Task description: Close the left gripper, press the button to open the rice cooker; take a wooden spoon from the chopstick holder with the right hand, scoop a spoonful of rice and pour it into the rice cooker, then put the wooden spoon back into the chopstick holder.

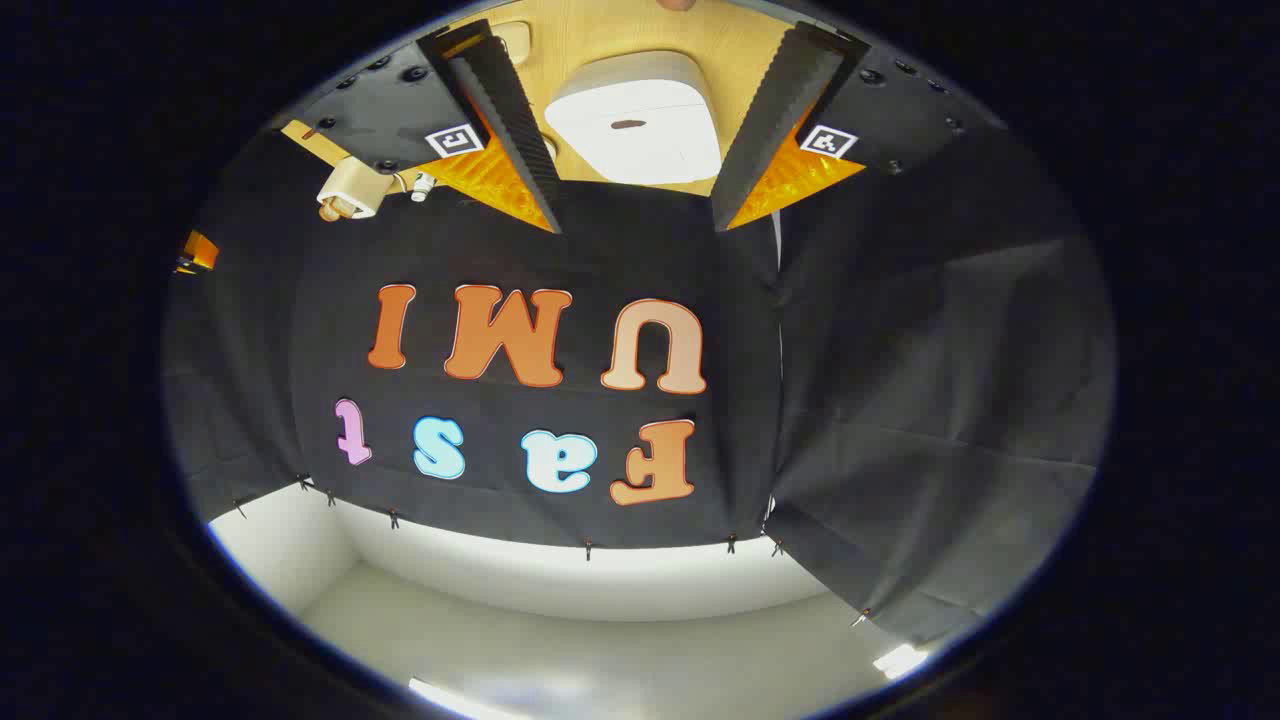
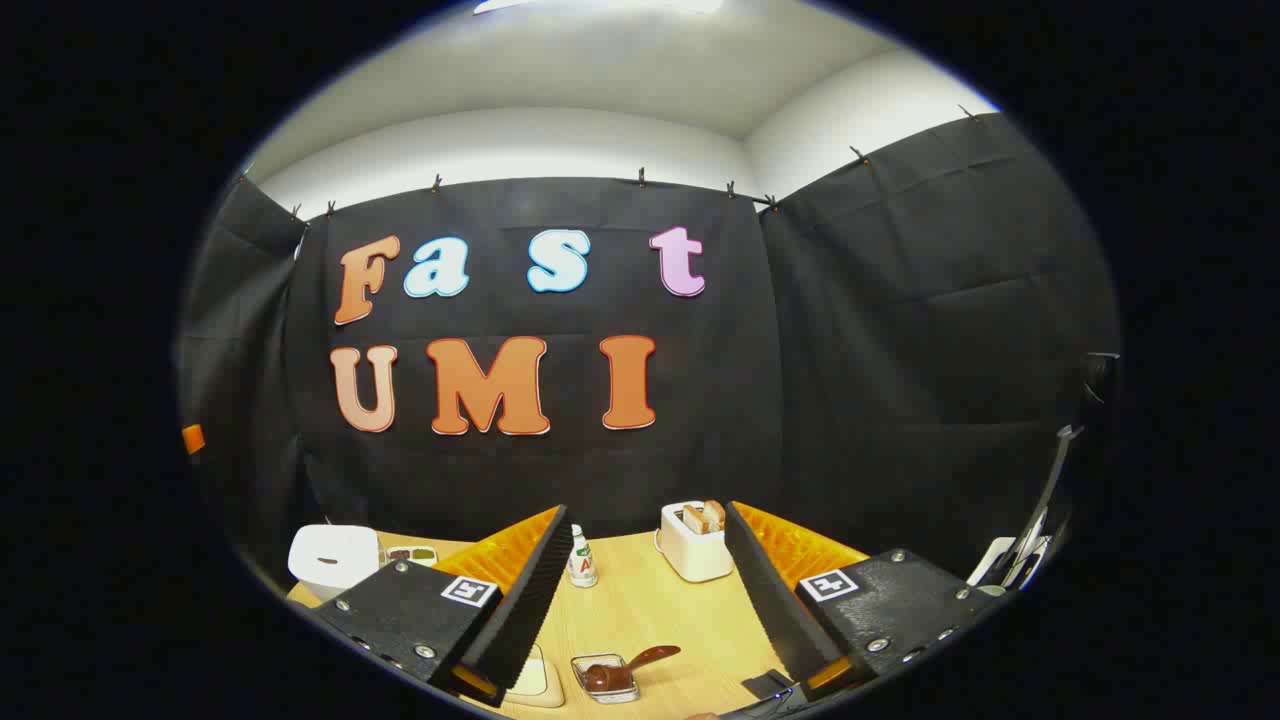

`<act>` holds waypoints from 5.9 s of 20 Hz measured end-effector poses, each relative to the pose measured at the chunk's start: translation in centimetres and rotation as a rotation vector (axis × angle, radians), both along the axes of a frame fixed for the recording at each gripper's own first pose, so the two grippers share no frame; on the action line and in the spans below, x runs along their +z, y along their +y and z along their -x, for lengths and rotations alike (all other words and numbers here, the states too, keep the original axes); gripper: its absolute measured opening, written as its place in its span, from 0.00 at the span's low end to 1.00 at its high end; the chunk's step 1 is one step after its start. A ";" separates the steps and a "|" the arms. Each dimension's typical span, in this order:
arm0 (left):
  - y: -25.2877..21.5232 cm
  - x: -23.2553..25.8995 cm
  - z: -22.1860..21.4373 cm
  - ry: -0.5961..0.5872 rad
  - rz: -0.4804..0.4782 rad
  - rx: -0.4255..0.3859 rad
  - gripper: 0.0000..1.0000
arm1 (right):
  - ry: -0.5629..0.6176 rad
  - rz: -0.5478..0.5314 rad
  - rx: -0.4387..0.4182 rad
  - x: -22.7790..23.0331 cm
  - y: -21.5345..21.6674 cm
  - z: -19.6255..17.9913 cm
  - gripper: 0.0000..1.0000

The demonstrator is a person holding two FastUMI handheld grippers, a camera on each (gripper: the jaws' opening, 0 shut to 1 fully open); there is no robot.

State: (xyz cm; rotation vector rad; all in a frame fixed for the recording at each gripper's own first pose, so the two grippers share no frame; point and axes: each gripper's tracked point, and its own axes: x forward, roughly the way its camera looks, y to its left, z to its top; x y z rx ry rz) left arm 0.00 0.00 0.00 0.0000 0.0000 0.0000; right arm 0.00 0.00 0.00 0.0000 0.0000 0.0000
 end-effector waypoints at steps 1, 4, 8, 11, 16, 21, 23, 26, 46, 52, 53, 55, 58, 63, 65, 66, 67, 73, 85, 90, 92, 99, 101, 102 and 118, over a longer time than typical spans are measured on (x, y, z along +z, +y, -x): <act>0.2 0.2 -0.1 -0.005 -0.006 0.002 0.99 | -0.001 0.005 0.000 0.2 -0.1 0.1 0.95; 0.7 0.7 0.1 -0.010 -0.007 0.017 1.00 | 0.002 0.023 -0.007 0.6 -0.5 0.2 0.94; 0.8 0.7 0.1 0.001 0.002 0.014 1.00 | 0.000 0.018 -0.017 0.7 -0.8 0.1 0.94; 1.3 0.7 0.4 0.000 -0.008 0.028 1.00 | 0.001 0.032 -0.028 0.8 -1.2 0.2 0.94; 1.1 0.7 0.1 0.007 -0.015 0.026 0.98 | 0.004 0.025 -0.025 1.0 -1.2 0.6 0.94; 1.1 0.8 -0.1 0.007 -0.022 0.028 1.00 | 0.010 0.036 -0.041 0.8 -1.5 0.5 0.94; 0.9 0.8 -0.3 0.007 -0.022 0.023 1.00 | 0.010 0.041 -0.043 0.9 -1.5 0.6 0.94; 1.3 0.8 -0.6 0.010 -0.027 0.032 1.00 | 0.009 0.040 -0.041 1.0 -1.5 0.6 0.94; 1.0 -3.5 -5.5 0.139 0.000 -0.025 0.05 | 0.025 0.076 -0.047 0.4 -1.7 0.2 0.94; -0.6 -7.8 -10.1 0.254 -0.013 -0.070 0.05 | 0.051 0.092 -0.075 -0.7 -2.3 -0.9 0.94; -0.9 -8.8 -10.9 0.274 -0.011 -0.077 0.05 | 0.057 0.093 -0.079 -0.8 -2.4 -1.4 0.94; -1.4 -10.7 -12.6 0.322 -0.007 -0.091 0.05 | 0.064 0.096 -0.101 -1.1 -3.2 -1.7 0.94; -2.1 -14.6 -14.9 0.402 0.008 -0.109 0.05 | 0.087 0.088 -0.116 -2.0 -3.9 -1.9 0.94; -3.0 -20.0 -18.1 0.518 0.020 -0.132 0.05 | 0.112 0.084 -0.140 -2.9 -5.3 -2.4 0.95; -2.8 -22.4 -18.6 0.569 0.026 -0.123 0.05 | 0.122 0.075 -0.150 -3.3 -5.6 -2.5 0.94; -2.7 -23.5 -18.9 0.590 0.037 -0.118 0.05 | 0.126 0.069 -0.153 -3.3 -5.7 -2.6 0.94; -2.6 -24.6 -19.1 0.610 0.044 -0.110 0.05 | 0.130 0.066 -0.158 -3.5 -6.0 -2.7 0.95; -2.2 -27.5 -19.5 0.672 0.027 -0.101 0.05 | 0.153 0.060 -0.183 -4.3 -7.0 -3.2 0.95; -2.9 -29.5 -18.9 0.706 -0.024 -0.124 0.05 | 0.174 0.041 -0.156 -5.4 -6.3 -3.4 0.94; -1.9 -24.7 -19.2 0.609 -0.035 -0.083 0.05 | 0.149 0.034 -0.149 -4.5 -6.7 -2.4 0.95; -1.3 -20.0 -19.4 0.505 -0.101 -0.061 0.05 | 0.133 0.023 -0.144 -4.1 -6.7 -2.0 0.94; -0.3 -6.7 -14.3 0.202 -0.079 -0.024 0.05 | 0.097 0.002 -0.113 -3.4 -6.0 -1.1 0.95; 0.8 -4.3 -12.3 0.139 -0.063 -0.006 0.05 | 0.095 -0.006 -0.098 -3.7 -5.7 -1.1 0.95; 1.4 -3.3 -11.3 0.112 -0.058 0.008 0.05 | 0.092 -0.012 -0.088 -4.1 -5.5 -1.1 0.95; 9.6 -1.2 -2.3 0.034 -0.022 0.214 0.47 | 0.352 -0.236 -0.006 -21.7 -2.4 -5.6 0.95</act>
